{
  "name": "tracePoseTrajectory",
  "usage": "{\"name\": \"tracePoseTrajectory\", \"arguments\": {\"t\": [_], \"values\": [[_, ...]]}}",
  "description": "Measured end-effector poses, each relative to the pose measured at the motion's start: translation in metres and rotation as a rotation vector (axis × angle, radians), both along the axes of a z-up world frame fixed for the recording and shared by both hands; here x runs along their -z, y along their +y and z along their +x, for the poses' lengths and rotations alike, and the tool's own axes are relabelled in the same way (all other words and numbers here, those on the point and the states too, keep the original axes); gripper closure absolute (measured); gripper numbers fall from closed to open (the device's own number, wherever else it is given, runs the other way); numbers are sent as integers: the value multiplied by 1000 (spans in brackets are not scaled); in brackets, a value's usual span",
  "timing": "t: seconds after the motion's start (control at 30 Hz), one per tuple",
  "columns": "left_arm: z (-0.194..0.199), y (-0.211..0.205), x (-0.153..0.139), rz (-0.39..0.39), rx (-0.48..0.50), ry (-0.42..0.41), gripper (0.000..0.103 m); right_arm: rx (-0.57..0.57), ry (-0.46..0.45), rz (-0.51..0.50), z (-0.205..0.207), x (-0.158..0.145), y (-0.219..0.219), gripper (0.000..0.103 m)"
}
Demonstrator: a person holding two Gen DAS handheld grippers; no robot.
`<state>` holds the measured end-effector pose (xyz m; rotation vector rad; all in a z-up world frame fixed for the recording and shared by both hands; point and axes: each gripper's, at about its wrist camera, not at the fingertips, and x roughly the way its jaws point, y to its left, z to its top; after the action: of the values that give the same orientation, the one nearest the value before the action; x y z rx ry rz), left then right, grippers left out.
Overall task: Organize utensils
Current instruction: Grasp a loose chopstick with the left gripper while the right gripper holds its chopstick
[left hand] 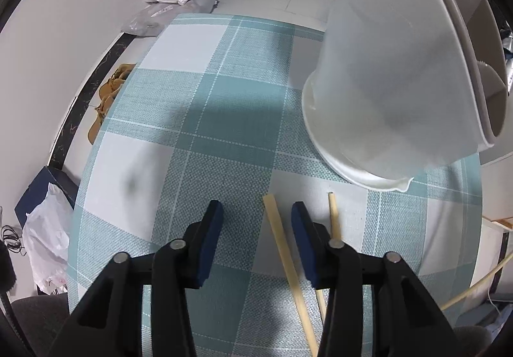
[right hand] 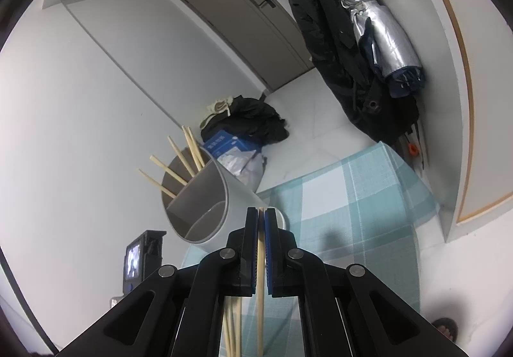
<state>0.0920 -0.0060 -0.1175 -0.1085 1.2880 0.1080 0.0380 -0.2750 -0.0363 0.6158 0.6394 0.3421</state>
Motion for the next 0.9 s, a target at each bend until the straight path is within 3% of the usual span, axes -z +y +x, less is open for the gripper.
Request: {"name": "tracePoseTrajectory", "arguments": {"t": [0.07,0.13,0.37,0.63,0.67,0.73,0.9], "values": [[0,9,-1,-58,-29,-3,69,2,0,5,0,0,-1,100],[0,14,-1,-66,-38,-2,78,3,0,5,0,0,-1,100],[1,15,-1,-83,-25,6,78,-5,0,-2,0,0,3,100],[1,-1,1,16,10,4,75,-6,5,3,0,1,3,100],[1,-1,1,13,4,0,77,-7,6,4,0,1,2,100],[2,-1,1,6,-3,-8,97,-7,6,3,0,1,2,100],[6,0,-1,8,-14,-22,101,-8,4,-10,0,1,3,100]]}}
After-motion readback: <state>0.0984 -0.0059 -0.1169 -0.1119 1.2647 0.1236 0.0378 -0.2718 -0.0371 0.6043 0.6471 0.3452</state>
